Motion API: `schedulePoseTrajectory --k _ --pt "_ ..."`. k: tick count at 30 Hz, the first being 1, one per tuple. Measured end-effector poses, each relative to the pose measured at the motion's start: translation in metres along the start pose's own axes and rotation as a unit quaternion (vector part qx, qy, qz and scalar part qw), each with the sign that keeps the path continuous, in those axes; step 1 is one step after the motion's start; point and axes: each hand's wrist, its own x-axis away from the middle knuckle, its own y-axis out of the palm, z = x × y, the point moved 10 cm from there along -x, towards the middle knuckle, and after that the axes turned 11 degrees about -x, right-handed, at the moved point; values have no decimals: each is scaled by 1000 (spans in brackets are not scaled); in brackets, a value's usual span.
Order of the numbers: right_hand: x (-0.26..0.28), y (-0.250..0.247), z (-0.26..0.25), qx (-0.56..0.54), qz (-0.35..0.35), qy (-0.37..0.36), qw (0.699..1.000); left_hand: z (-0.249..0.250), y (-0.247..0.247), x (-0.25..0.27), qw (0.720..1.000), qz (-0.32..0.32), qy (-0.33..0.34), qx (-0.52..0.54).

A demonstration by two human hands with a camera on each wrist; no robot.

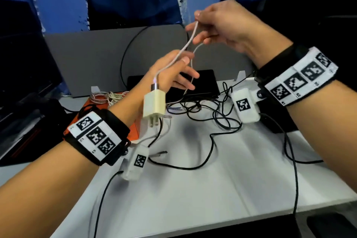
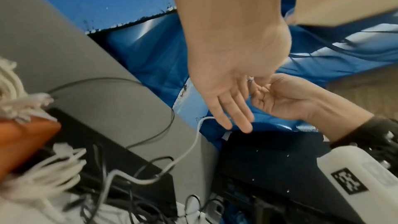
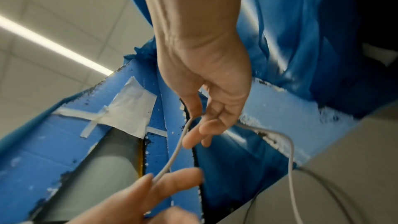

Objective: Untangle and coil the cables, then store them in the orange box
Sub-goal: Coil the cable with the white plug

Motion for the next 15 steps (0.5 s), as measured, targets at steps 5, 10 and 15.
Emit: schedulePoseTrajectory --k 5,10,15 --pt "1 -4 -5 119 -59 2 991 8 -12 14 986 -60 86 -127" --pt "1 8 -6 180 -71 -36 980 0 -3 18 995 -98 8 0" --pt "3 10 -6 401 -84 -64 910 -7 -25 14 997 11 -24 -76"
